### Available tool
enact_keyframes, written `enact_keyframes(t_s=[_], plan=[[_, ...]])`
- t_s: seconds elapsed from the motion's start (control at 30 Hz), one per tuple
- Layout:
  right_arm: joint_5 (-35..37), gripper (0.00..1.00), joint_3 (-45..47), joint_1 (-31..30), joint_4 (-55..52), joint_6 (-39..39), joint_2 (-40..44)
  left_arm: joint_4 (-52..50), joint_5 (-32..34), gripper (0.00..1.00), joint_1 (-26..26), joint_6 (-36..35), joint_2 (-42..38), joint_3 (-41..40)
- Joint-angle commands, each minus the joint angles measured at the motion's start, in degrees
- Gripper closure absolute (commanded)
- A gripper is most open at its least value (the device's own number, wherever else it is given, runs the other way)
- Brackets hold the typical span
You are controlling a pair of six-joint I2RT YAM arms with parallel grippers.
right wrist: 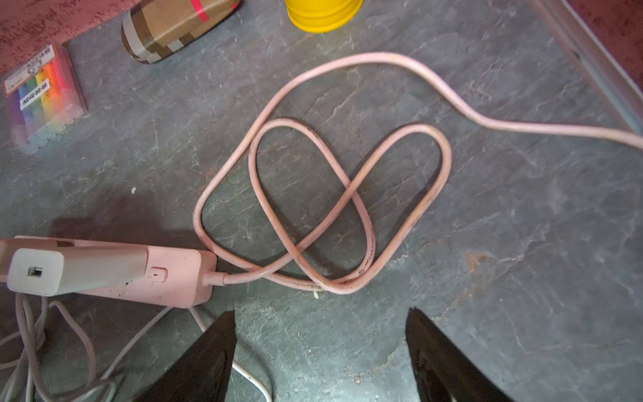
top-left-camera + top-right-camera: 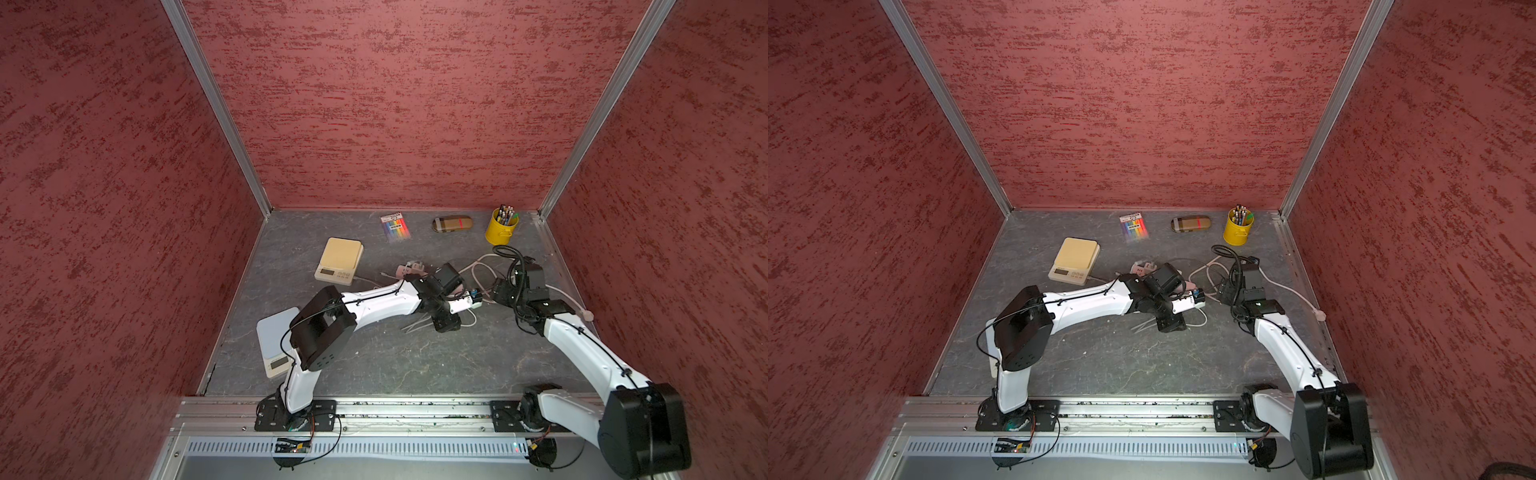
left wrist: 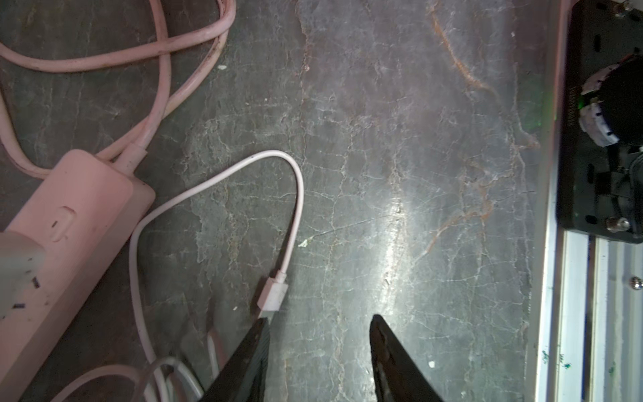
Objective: Charge the electronic scale
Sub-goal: Pick up the charging cable from the center of the board.
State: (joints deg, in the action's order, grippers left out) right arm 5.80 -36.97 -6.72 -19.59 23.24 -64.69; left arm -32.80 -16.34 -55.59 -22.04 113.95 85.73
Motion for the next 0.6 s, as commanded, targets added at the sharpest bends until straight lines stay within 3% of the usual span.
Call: enact_keyframes(t_s=[0.0,0.43,0.57], plan=[[-2.27,0.22,1.17,0.41,2.89,2.87,-0.31,-2.79,-1.00,0.54,1.72,-2.02,1.72,0.77],[-6.85,0.27,2.43,0.51,4.84,1.93,-1.61,-5.57,1.86,0.57,1.84,-6.82,7.75,1.94],[-10.17,0.33,3.20,0.53,4.92,0.82,-0.26,-3.89,1.80,0.66,1.87,-7.82,7.69,0.43]])
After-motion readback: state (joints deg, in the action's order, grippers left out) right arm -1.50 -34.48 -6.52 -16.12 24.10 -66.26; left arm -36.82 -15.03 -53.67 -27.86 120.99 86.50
